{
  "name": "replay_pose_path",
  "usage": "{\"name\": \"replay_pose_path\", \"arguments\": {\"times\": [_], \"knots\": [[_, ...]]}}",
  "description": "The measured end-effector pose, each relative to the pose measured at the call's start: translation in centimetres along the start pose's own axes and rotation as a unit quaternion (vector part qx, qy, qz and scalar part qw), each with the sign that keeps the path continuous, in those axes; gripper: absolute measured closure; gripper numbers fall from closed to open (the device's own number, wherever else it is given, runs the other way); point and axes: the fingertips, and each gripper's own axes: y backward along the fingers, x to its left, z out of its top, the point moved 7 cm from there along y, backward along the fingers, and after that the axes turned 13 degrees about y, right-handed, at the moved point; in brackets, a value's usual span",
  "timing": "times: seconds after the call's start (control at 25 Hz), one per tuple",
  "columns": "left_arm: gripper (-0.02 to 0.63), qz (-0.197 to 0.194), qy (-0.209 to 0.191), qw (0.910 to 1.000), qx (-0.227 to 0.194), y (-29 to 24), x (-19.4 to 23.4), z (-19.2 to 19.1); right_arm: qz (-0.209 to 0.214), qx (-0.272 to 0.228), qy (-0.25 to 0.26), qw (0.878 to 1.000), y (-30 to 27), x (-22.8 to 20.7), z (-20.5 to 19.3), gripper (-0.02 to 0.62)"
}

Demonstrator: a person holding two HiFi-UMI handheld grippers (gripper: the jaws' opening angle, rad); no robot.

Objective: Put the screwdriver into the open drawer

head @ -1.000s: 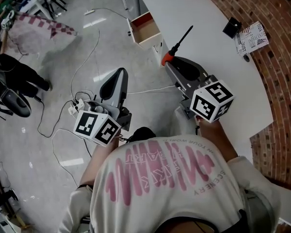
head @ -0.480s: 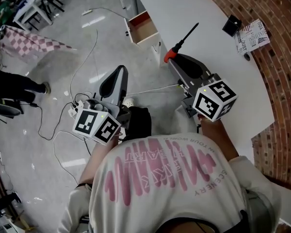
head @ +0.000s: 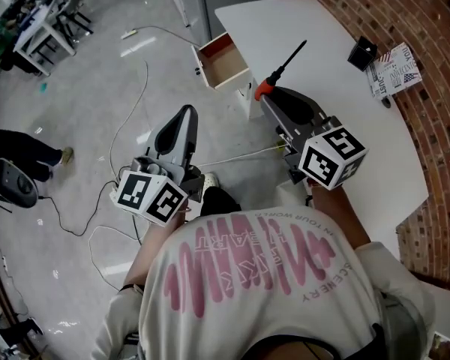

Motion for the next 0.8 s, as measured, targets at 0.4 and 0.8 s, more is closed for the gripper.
{"name": "replay_pose_path", "arguments": {"times": [0.4,0.8], "knots": [[0.601,-0.043,-0.016,0.999,-0.002,-7.5,9.3,7.9,-0.053,0.001,0.001,0.999,-10.7,-4.0,2.5,0.495],[0.601,-0.043,-0.013,0.9987,0.025,-12.9,20.6,12.6,-0.089,0.018,-0.012,0.996,-22.6,-7.6,1.5,0.495]]}}
